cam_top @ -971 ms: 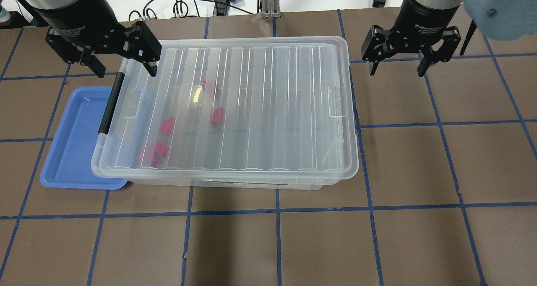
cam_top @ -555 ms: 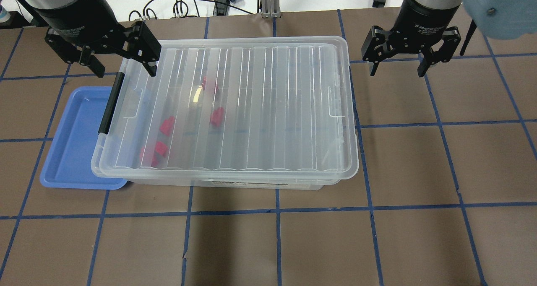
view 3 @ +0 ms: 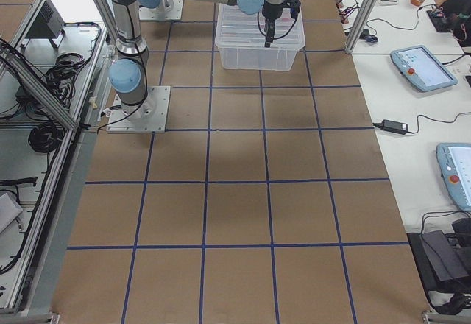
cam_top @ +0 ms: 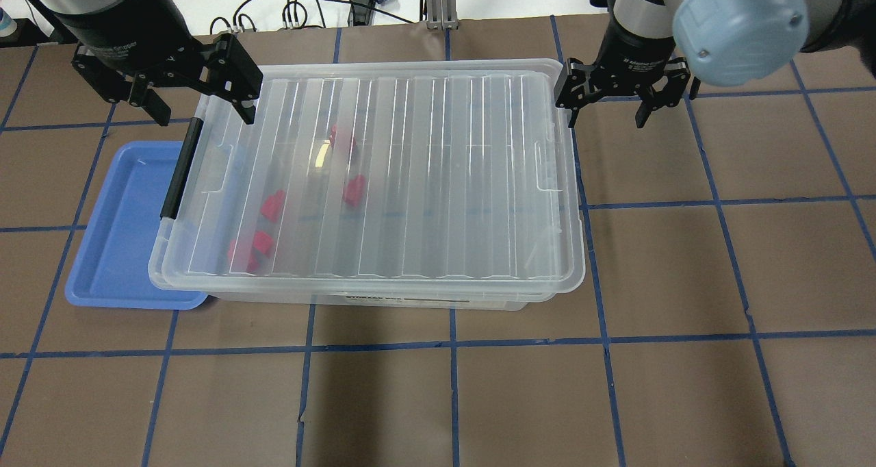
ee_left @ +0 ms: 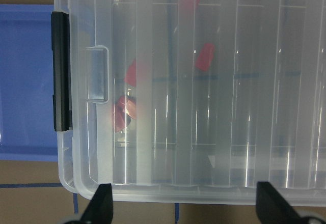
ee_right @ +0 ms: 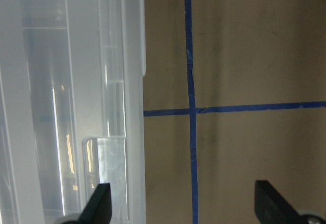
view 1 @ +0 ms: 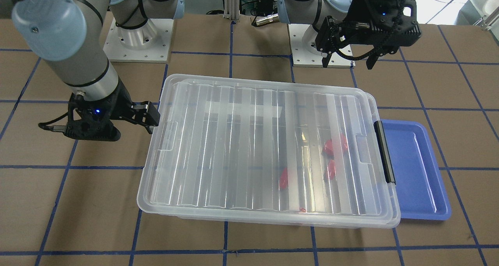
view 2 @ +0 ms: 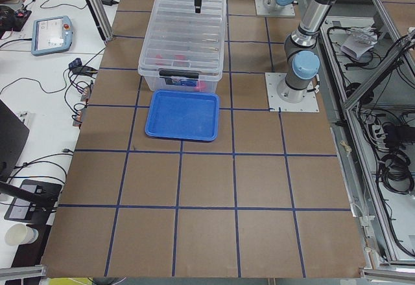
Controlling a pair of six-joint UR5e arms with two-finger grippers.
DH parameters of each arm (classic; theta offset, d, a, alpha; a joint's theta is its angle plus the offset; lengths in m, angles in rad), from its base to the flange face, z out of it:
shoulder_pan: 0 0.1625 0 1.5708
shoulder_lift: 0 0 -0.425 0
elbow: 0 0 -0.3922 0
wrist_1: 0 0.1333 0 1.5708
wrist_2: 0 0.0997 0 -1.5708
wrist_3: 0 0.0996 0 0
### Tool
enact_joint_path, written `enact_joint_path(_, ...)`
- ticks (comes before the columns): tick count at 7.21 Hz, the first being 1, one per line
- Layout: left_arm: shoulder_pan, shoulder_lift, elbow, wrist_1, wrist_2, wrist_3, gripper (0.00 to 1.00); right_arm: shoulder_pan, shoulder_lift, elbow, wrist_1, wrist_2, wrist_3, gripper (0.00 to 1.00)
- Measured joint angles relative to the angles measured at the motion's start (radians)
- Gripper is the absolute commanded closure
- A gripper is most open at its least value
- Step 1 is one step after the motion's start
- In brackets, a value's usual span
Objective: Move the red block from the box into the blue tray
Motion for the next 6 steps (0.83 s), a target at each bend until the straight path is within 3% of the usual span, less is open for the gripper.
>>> enact_joint_path(6, -0.01, -0.004, -0.001, 0.0, -0.007, 0.0, 0.0, 0.017, 0.036, 0.071, -0.058, -0.012, -0.008, 0.0)
